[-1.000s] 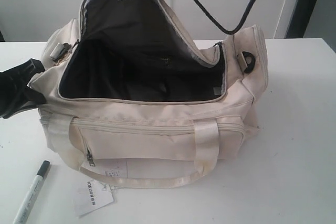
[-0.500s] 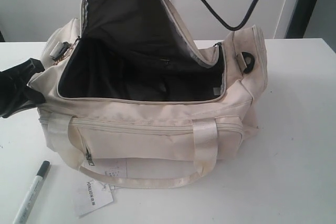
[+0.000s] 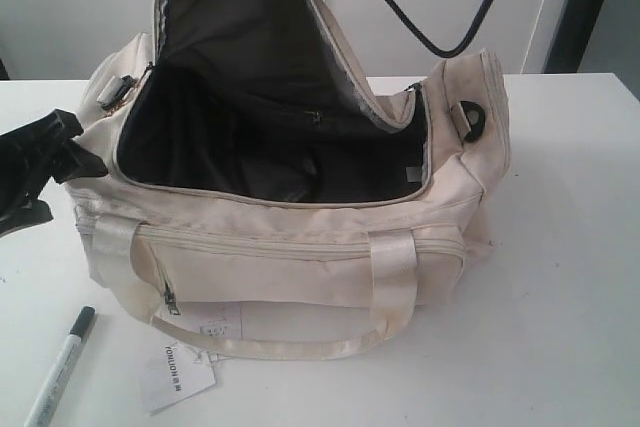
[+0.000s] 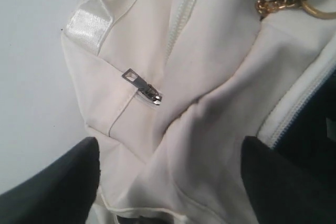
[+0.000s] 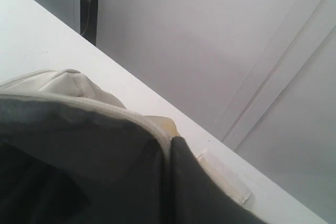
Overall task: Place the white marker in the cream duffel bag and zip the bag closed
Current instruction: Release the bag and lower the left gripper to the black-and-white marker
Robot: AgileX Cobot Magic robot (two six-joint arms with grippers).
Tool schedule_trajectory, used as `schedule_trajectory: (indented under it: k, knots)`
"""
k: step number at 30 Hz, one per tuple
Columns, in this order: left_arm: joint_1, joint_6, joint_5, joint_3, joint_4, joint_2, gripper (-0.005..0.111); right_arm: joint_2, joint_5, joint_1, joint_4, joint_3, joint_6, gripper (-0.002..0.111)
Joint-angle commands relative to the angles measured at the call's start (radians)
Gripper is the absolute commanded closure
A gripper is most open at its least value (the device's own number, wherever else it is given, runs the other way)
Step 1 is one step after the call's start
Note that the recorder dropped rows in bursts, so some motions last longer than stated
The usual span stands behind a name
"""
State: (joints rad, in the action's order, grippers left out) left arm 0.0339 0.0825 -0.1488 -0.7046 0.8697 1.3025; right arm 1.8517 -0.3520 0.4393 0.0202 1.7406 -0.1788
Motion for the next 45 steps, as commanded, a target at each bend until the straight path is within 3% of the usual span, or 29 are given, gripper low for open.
schedule_trajectory:
  k: [1,7,11,17,18,20,21,25,29,31,36,38,40,45]
  knots:
    - [0.003,0.007,-0.037,0.006,-0.033,-0.059,0.024,-0.016,0.015,-0.011,0.006,0.003,0.005,0.108]
    - [0.003,0.042,-0.098,0.006,-0.27,-0.19,0.025,-0.016,0.017,-0.011,0.006,0.003,-0.002,0.108]
    - [0.003,0.051,-0.125,0.006,-0.464,-0.298,0.032,-0.016,0.017,-0.011,0.006,0.003,-0.002,0.108]
    - [-0.001,0.087,-0.307,0.006,-0.565,-0.399,0.076,-0.016,0.017,-0.011,0.006,0.003,-0.002,0.108]
    - [-0.001,0.116,-0.373,0.006,-0.589,-0.407,0.09,-0.016,0.017,-0.011,0.006,0.003,-0.002,0.108]
    - [-0.001,0.13,-0.469,0.006,-0.618,-0.407,0.105,-0.016,0.017,-0.011,0.006,0.003,-0.002,0.108]
    - [-0.001,0.133,-0.532,0.006,-0.63,-0.402,0.107,-0.016,0.017,-0.011,0.006,0.003,-0.002,0.108]
    - [-0.006,0.133,-0.675,0.006,-0.62,-0.37,0.107,-0.016,0.017,-0.011,0.006,0.003,-0.002,0.108]
    - [-0.043,0.133,-0.72,0.006,-0.616,-0.342,0.106,-0.016,0.017,-0.011,0.006,0.003,-0.002,0.108]
    - [-0.068,0.134,-0.72,0.006,-0.616,-0.334,0.098,-0.016,0.017,-0.011,0.006,0.003,-0.002,0.108]
    - [-0.126,0.121,-0.697,0.03,-0.616,-0.287,0.061,-0.016,0.017,-0.011,0.006,0.003,-0.002,0.108]
    - [-0.13,0.089,-0.674,0.05,-0.626,-0.26,0.051,-0.016,0.017,-0.011,0.006,0.003,-0.002,0.108]
    - [-0.13,0.06,-0.658,0.06,-0.653,-0.233,0.045,-0.016,0.017,-0.011,0.006,0.003,-0.002,0.108]
    - [-0.13,0.022,-0.563,0.066,-0.681,-0.175,0.045,-0.016,0.017,-0.011,0.006,0.003,0.0,0.108]
